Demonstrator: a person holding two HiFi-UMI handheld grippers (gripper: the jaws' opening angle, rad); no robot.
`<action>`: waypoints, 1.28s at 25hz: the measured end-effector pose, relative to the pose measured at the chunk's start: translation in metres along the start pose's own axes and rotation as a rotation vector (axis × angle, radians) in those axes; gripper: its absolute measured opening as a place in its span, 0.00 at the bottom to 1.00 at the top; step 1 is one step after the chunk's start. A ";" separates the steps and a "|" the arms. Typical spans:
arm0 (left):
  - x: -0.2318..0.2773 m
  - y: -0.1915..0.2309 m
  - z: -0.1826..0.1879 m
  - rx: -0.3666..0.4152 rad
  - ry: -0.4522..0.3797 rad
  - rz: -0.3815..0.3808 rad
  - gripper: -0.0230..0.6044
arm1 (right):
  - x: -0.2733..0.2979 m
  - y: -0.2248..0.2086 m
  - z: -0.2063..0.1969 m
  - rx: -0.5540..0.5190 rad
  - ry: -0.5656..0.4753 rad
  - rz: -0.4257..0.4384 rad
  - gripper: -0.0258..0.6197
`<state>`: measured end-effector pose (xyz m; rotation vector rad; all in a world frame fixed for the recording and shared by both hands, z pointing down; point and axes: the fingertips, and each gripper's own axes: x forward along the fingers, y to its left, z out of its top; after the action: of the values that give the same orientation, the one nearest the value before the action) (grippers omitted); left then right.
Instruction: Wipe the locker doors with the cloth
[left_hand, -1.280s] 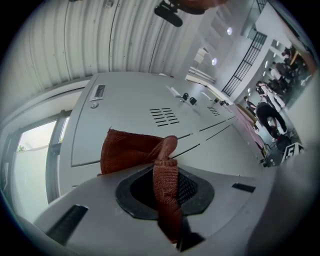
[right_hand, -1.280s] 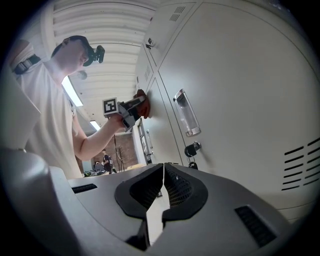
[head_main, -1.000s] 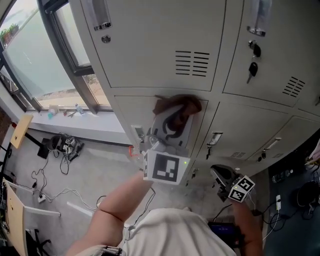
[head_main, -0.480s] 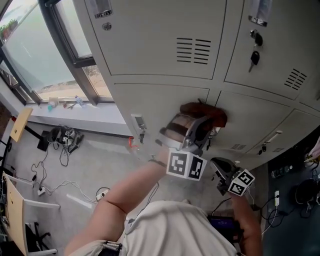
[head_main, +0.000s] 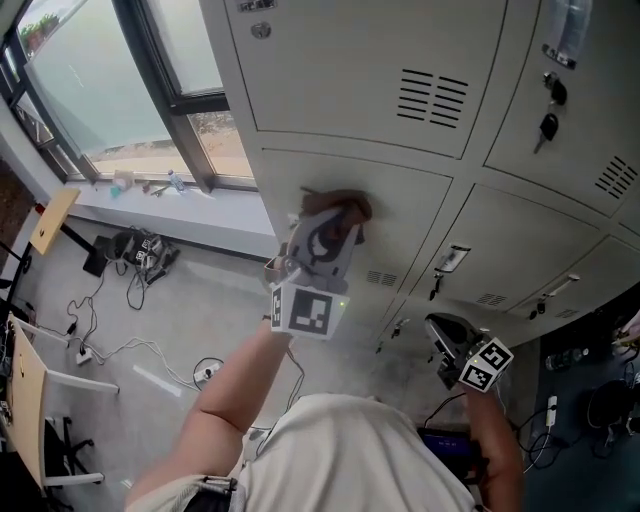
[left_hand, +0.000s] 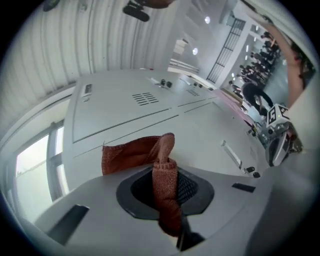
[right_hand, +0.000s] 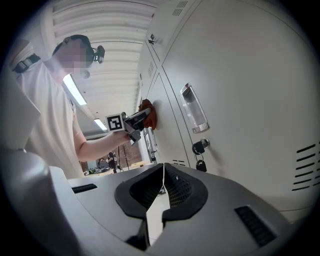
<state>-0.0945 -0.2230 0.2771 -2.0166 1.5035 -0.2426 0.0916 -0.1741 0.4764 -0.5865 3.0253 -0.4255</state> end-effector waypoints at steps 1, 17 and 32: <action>-0.006 0.014 -0.007 -0.024 0.005 0.027 0.10 | 0.002 0.001 -0.001 -0.002 0.006 0.005 0.07; -0.064 0.088 -0.081 -0.113 0.143 0.431 0.10 | 0.022 0.011 -0.012 0.003 0.048 0.036 0.07; 0.007 -0.058 -0.020 -0.102 0.054 0.026 0.10 | -0.005 0.000 -0.007 0.004 0.021 -0.037 0.07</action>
<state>-0.0553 -0.2270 0.3244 -2.0835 1.6042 -0.2148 0.0955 -0.1706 0.4828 -0.6426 3.0368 -0.4422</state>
